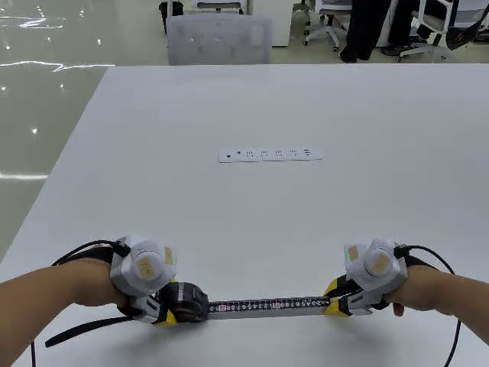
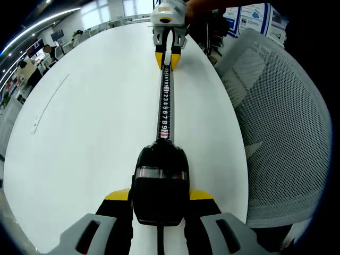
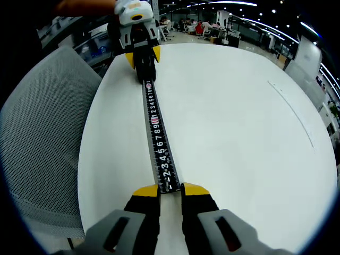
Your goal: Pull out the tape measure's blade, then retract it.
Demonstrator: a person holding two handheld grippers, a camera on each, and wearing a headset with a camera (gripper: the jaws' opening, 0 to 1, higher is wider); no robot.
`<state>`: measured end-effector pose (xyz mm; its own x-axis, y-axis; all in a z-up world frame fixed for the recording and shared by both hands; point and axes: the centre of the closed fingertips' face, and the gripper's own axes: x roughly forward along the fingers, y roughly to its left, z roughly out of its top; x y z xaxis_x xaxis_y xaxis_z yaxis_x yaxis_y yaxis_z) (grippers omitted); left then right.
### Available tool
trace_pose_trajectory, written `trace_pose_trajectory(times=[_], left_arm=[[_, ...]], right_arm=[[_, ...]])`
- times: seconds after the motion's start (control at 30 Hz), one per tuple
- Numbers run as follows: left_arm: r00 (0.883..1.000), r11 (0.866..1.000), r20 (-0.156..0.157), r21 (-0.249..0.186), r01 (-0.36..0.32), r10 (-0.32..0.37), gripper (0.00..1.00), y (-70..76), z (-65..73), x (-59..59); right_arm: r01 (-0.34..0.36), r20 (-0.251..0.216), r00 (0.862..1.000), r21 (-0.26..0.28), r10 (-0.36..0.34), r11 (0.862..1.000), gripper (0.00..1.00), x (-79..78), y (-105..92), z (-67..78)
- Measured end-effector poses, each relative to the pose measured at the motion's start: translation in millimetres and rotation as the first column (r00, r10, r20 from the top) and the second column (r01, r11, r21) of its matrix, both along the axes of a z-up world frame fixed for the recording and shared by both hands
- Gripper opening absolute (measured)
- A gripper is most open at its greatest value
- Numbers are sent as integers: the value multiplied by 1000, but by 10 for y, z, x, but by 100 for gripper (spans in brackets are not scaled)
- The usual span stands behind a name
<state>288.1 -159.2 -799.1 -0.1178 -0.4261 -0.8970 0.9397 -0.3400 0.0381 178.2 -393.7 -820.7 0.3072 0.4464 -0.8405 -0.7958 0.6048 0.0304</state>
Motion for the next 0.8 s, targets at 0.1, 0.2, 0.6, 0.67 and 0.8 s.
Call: trace_pose_trajectory(times=[0.1,0.2,0.6,0.67,0.8], left_arm=[[1000,1000,0,2,-1,1,34,-4,2,0],[1000,1000,0,5,-3,3,34,-5,2,0],[996,999,79,-3,53,-53,31,46,-25,10],[997,999,64,-9,43,-42,31,46,-22,26],[997,999,59,-6,45,-45,31,43,-18,25]], right_arm=[[2,-2,1000,-3,-2,1000,13,-11,-29,2],[5,-4,1000,-3,-5,1000,13,-15,-53,5],[10,-11,1000,5,-10,1000,13,-13,-67,3],[8,-13,1000,3,-8,1000,13,-13,-62,4],[-4,-16,1000,-13,4,1000,13,-12,-61,6]])
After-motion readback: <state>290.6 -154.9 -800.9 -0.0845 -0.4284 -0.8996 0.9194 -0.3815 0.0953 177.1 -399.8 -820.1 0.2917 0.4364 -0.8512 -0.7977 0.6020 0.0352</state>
